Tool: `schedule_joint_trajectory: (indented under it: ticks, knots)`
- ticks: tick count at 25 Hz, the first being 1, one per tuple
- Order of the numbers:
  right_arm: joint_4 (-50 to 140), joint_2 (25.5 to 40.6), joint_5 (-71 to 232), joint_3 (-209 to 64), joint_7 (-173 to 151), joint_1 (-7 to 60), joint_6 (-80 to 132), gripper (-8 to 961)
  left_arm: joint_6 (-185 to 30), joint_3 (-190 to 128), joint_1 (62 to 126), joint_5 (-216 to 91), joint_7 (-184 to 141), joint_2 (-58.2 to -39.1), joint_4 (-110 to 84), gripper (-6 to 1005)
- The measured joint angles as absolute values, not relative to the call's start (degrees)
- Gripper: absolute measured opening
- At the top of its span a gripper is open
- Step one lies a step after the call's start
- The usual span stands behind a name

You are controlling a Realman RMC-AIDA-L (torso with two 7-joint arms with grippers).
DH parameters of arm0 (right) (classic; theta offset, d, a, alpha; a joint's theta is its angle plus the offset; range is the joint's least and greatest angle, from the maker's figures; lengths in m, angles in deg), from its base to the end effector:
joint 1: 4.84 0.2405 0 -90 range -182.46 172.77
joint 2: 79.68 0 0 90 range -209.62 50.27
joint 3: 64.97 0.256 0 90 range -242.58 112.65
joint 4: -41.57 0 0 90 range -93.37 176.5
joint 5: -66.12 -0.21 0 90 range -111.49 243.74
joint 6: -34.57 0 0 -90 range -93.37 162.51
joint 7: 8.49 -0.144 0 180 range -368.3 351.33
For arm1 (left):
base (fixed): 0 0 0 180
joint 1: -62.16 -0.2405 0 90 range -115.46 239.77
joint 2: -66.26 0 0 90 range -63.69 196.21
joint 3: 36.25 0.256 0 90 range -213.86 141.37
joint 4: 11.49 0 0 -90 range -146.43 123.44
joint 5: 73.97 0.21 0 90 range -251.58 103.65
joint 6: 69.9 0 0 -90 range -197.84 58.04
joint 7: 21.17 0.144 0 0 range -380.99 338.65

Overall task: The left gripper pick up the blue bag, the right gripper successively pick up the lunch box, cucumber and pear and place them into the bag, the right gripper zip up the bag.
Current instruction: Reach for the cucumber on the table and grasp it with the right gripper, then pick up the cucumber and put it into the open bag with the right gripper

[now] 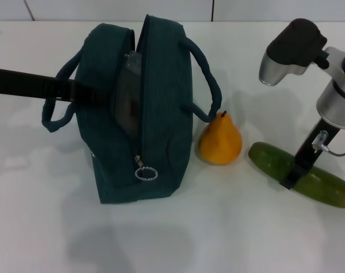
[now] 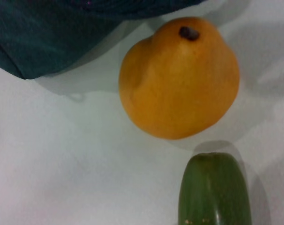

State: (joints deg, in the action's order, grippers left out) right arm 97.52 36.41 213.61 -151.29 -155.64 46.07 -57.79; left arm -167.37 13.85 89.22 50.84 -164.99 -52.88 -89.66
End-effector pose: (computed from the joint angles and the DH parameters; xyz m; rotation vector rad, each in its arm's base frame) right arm 0.1648 0.3708 -0.0300 -2.6954 0.8746 -0.8893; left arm -0.2064 0.3368 0.0749 -2.5071 -1.3793 -0.3434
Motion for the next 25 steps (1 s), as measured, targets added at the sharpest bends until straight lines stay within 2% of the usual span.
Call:
schedule_joint_trajectory:
  ticks: [14, 17, 23, 25]
  knots:
    - [97.7, 36.17, 213.7, -151.1, -155.6, 46.1, -57.9, 620, -167.4, 13.7, 89.2, 50.7, -164.9, -52.74, -89.6, 37]
    - [98.3, 35.91, 213.7, -150.8, -155.6, 46.1, -58.5, 579, -167.4, 13.6, 89.2, 50.7, -164.9, -52.74, -89.5, 37]
    - [98.6, 35.34, 219.3, -144.7, -155.4, 46.4, -60.5, 579, -167.4, 13.6, 89.2, 50.7, -164.8, -52.78, -89.7, 37]
    - [99.6, 34.65, 221.0, -140.8, -155.2, 46.4, -60.6, 579, -167.4, 13.6, 89.2, 50.7, -164.7, -52.80, -89.7, 37]
